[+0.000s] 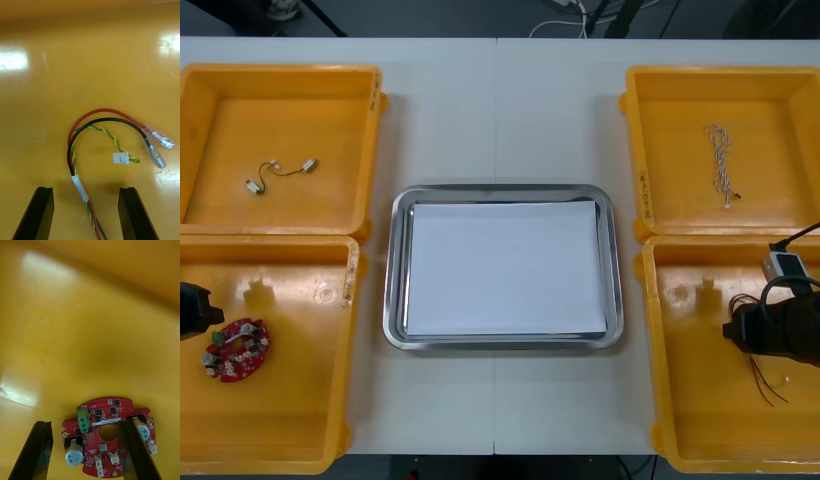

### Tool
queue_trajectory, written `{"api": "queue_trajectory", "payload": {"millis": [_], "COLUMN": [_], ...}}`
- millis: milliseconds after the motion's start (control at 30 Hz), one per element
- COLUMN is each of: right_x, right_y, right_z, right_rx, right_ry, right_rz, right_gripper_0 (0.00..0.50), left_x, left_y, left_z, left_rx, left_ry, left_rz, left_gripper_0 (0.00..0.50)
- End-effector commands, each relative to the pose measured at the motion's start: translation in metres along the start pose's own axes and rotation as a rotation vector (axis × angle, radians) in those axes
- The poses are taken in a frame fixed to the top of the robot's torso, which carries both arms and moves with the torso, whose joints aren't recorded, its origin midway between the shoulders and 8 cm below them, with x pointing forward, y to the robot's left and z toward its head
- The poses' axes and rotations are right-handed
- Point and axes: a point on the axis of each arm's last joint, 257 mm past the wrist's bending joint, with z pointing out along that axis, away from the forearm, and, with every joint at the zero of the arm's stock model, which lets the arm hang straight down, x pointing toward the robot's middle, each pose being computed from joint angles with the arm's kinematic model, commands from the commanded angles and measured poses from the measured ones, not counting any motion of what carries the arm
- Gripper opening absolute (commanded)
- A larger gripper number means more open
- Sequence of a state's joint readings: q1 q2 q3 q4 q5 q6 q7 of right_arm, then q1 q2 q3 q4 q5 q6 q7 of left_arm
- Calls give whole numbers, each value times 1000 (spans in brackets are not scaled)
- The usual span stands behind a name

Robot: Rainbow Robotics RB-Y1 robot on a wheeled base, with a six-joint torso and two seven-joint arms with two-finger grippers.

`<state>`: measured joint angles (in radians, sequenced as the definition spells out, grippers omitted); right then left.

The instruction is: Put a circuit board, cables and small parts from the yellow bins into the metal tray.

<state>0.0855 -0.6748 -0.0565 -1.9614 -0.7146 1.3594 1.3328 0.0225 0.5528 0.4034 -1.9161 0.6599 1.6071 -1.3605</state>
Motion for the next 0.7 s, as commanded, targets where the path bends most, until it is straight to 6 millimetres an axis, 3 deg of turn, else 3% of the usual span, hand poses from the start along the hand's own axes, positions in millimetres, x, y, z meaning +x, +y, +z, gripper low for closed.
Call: {"api": "queue_trajectory", "payload": {"millis": [33,700], "right_x": [2,-16], "right_y": [0,4], "right_z": [2,0], "right_rx": [12,30], "right_ry": [-1,-35], "right_rz": [-48,-56], "right_gripper_0": [500,500], "left_x": [20,27], "left_y": [1,8], "left_z": [10,34], "left_rx": [-1,-11], "left_ry": [26,19], "left_rz": [-81,-73], "left_gripper_0": [500,500]}}
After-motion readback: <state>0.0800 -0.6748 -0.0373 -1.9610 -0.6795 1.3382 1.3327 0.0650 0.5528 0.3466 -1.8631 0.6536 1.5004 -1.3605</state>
